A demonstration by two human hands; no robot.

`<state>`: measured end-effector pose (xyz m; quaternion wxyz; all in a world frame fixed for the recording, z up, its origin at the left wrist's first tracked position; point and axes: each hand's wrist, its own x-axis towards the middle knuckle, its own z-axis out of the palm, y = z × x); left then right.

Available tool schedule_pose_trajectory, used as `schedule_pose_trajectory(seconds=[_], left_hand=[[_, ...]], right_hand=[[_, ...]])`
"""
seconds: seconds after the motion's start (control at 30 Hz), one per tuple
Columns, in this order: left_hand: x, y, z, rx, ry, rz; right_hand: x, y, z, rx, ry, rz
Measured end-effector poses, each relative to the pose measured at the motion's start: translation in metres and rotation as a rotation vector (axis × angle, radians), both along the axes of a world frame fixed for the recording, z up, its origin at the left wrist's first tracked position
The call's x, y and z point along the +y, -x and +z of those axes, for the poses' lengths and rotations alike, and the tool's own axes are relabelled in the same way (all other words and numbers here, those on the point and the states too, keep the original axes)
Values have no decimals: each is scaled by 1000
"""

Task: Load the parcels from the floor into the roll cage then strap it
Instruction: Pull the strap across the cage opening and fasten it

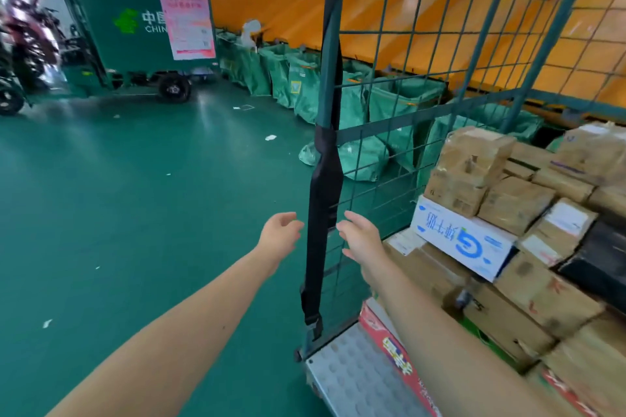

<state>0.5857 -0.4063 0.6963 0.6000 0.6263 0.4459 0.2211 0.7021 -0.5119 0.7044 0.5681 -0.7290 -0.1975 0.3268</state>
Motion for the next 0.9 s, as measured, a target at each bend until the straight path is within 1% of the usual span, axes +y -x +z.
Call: schedule_pose_trajectory(seconds=[0.23,0.47,0.7,0.8,0.9], left_hand=[[48,-34,-7,-12,-66,-126],[49,-41,-27,5,-132,-118],[17,-25,-40,-54,-15,-111],[-5,-13,-42,-60,23,-120],[-35,0,-39,-109,94,-113]], right_hand=[[50,-14,-5,8,-42,8],[44,-12,-24,-13,64,18],[7,1,-47,-1,80,-29],[-15,11,-51,-2,78,-15],[-43,20,-53,-17,94,15]])
